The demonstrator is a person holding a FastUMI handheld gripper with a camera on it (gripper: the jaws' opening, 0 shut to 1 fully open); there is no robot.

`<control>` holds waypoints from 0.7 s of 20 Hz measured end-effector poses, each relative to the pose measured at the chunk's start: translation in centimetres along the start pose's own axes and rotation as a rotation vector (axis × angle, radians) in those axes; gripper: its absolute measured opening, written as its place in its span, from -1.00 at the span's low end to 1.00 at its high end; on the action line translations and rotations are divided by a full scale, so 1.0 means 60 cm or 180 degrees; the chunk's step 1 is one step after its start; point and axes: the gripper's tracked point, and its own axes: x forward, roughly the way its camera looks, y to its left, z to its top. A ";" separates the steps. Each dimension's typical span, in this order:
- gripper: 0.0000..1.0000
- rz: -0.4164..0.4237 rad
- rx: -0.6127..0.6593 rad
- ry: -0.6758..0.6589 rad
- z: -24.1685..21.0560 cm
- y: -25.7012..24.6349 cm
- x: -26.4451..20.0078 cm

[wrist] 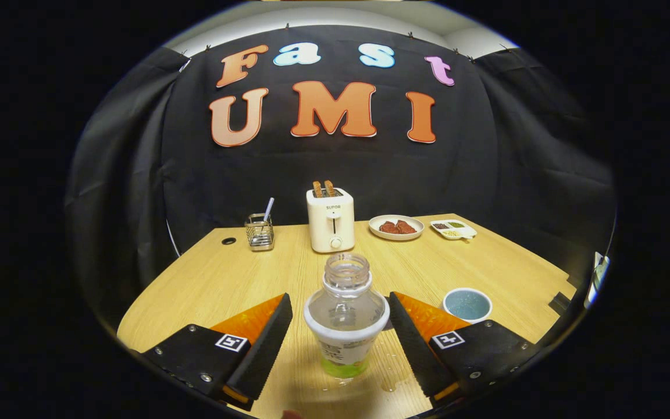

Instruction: Take the bottle from table, then pour the juice into the cup, finally place the bottle on the coaster

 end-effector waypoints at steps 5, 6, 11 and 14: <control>0.99 -0.0015 -0.0050 0.0116 -0.037 0.004 0.019; 0.98 -0.0012 -0.0073 0.0134 -0.042 0.005 0.023; 0.43 0.0040 0.0071 0.0230 -0.071 0.011 0.036; 0.25 0.0074 0.0266 0.0197 -0.063 0.003 0.031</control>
